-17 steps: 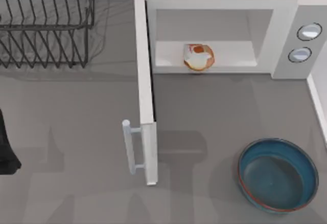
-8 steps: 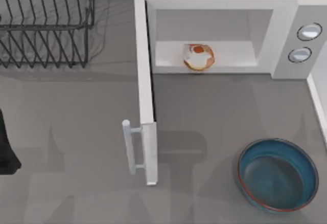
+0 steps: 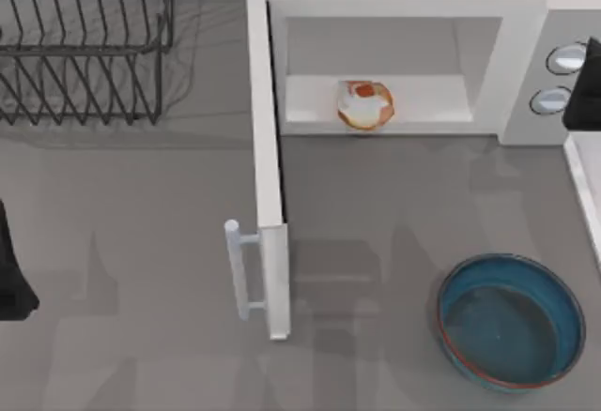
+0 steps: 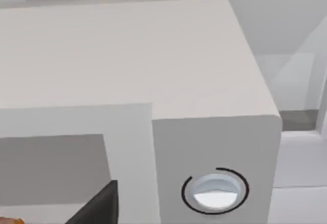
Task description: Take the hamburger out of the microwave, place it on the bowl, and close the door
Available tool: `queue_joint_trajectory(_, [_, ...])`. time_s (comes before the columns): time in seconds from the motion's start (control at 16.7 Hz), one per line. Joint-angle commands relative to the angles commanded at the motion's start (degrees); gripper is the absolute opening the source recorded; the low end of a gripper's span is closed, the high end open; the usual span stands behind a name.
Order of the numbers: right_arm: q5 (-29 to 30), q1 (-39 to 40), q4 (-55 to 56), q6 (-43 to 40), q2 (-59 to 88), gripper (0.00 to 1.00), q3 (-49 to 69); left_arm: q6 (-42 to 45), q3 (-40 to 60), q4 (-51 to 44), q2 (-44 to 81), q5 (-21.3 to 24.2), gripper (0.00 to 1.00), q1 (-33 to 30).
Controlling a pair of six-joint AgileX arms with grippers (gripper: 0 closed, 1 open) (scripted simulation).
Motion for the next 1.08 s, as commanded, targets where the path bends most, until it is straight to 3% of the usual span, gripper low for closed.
queue_joint_trajectory(0.66, [15.56, 15.85, 21.30, 6.74, 61.91, 1.00, 29.81, 0.00, 0.00, 0.00, 0.00, 0.00, 1.00, 0.00])
queue_joint_trajectory(1.08, [20.59, 20.97, 28.19, 8.91, 81.95, 1.00, 39.44, 0.00, 0.00, 0.00, 0.00, 0.00, 1.00, 0.00])
